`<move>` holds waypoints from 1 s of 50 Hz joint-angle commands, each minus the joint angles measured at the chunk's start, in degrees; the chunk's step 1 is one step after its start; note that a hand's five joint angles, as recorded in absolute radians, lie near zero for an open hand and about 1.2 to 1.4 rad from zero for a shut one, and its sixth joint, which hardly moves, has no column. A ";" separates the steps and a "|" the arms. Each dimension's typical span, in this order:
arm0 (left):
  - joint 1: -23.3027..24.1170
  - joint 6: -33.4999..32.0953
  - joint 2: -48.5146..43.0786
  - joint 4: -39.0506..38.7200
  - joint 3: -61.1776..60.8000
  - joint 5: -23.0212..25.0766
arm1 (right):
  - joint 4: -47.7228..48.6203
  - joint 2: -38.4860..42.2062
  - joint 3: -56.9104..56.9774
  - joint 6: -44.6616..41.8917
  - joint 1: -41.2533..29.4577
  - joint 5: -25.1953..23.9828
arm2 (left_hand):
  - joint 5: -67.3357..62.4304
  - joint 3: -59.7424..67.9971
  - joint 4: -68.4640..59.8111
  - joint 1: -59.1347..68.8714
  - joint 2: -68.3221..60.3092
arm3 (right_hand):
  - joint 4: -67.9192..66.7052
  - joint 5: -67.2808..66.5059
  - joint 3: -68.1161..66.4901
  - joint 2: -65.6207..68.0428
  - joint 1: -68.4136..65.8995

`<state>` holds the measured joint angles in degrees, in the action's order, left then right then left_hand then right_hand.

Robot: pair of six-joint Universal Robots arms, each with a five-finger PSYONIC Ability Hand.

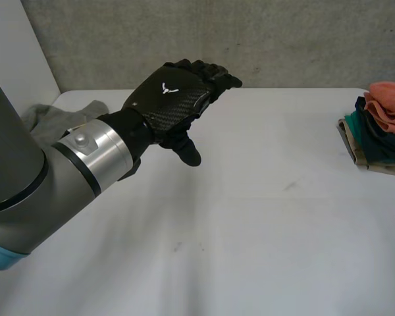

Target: Fold the laundry.

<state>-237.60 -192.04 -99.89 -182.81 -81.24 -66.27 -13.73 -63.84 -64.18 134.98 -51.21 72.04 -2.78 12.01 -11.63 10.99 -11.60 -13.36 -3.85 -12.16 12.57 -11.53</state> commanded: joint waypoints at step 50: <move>-33.54 -30.33 -43.63 -9.32 17.69 -8.53 | 36.49 -10.87 -45.77 20.50 -52.32 -4.28 | -7.68 8.45 -8.83 9.47 -8.86 | 3.36 3.85 2.16 -2.57 1.53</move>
<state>-271.58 -222.87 -139.72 -191.99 -66.87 -74.92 22.71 -75.44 -109.87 155.31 -103.52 67.68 -3.32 12.98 -12.79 11.78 -12.78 -13.35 -3.85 -12.16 12.57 -11.53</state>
